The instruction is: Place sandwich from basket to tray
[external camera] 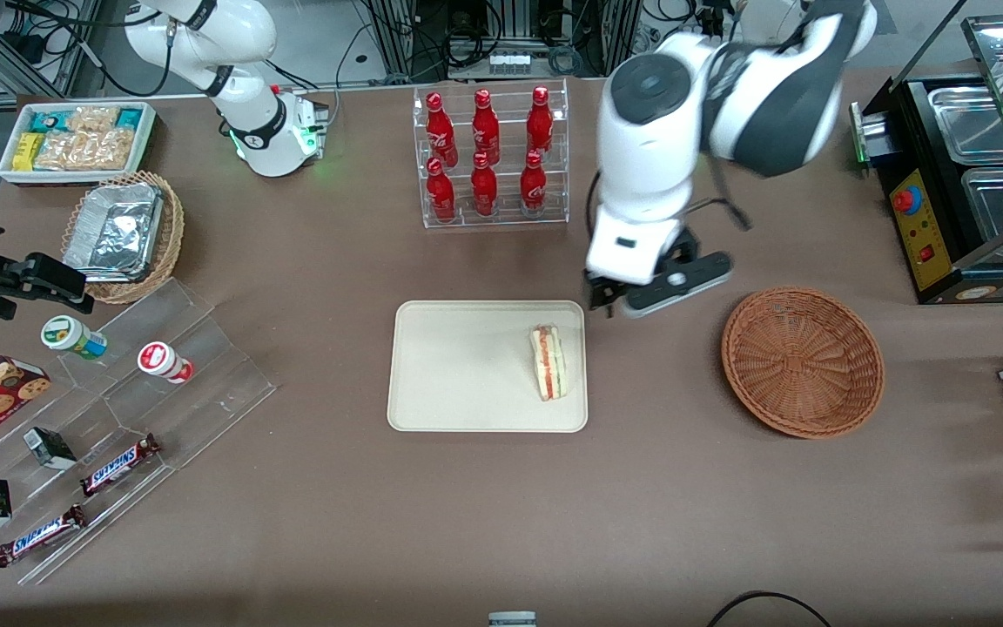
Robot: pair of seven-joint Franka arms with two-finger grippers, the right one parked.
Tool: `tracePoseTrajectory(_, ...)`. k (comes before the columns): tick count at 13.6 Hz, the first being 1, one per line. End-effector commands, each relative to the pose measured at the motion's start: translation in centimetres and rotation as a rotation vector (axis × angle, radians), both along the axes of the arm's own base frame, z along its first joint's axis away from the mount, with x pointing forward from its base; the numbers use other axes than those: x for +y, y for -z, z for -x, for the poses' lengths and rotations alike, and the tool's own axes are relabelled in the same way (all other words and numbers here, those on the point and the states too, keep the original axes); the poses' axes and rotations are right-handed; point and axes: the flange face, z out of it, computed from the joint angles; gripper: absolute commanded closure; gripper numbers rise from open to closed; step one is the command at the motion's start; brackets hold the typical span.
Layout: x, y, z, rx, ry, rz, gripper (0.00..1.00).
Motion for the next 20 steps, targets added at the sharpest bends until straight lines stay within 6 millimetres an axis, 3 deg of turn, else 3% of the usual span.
tracePoseTrajectory(1, 4.7, -3.0, 1.4, 0.032, 0.019, 0.03, 0.0)
tracePoseTrajectory(3, 8.2, -4.8, 1.4, 0.047, 0.023, 0.04, 0.0)
tracePoseTrajectory(8, 15.4, -6.8, 0.5, 0.089, 0.035, 0.037, 0.0)
tracePoseTrajectory(13, 19.9, -8.0, -0.4, 0.079, 0.05, 0.049, 0.0)
tracePoseTrajectory(16, 20.3, -8.0, -1.0, 0.068, 0.044, 0.052, 0.0)
tracePoseTrajectory(20, 18.9, -8.4, -1.6, 0.066, 0.04, 0.116, 0.0)
